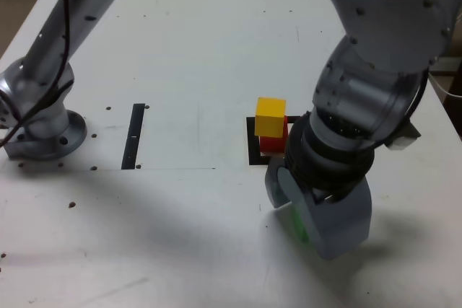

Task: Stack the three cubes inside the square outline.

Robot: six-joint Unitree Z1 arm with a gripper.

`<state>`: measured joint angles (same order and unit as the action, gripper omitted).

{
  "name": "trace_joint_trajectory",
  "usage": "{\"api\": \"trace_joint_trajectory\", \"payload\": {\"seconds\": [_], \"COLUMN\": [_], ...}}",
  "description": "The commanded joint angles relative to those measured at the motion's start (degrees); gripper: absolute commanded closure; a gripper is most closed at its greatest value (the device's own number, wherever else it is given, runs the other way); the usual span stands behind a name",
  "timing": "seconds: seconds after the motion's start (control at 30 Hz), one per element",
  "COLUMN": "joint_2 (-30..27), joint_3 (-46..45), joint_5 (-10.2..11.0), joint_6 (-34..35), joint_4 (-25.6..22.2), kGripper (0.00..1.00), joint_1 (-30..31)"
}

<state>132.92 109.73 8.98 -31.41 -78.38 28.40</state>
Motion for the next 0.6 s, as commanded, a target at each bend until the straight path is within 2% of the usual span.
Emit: {"api": "trace_joint_trajectory", "payload": {"seconds": [0.0, 0.2, 0.3, 0.57], "joint_2": [0.52, 0.63, 0.42, 0.34], "joint_3": [0.68, 0.7, 0.71, 0.9], "joint_5": [0.07, 0.88, 1.23, 1.59], "joint_6": [0.84, 2.86, 3.02, 3.06], "joint_4": [-0.41, -0.92, -1.25, -1.51], "kGripper": [0.22, 0.5, 0.6, 0.65], "joint_1": [0.04, 0.06, 0.06, 0.05]}}
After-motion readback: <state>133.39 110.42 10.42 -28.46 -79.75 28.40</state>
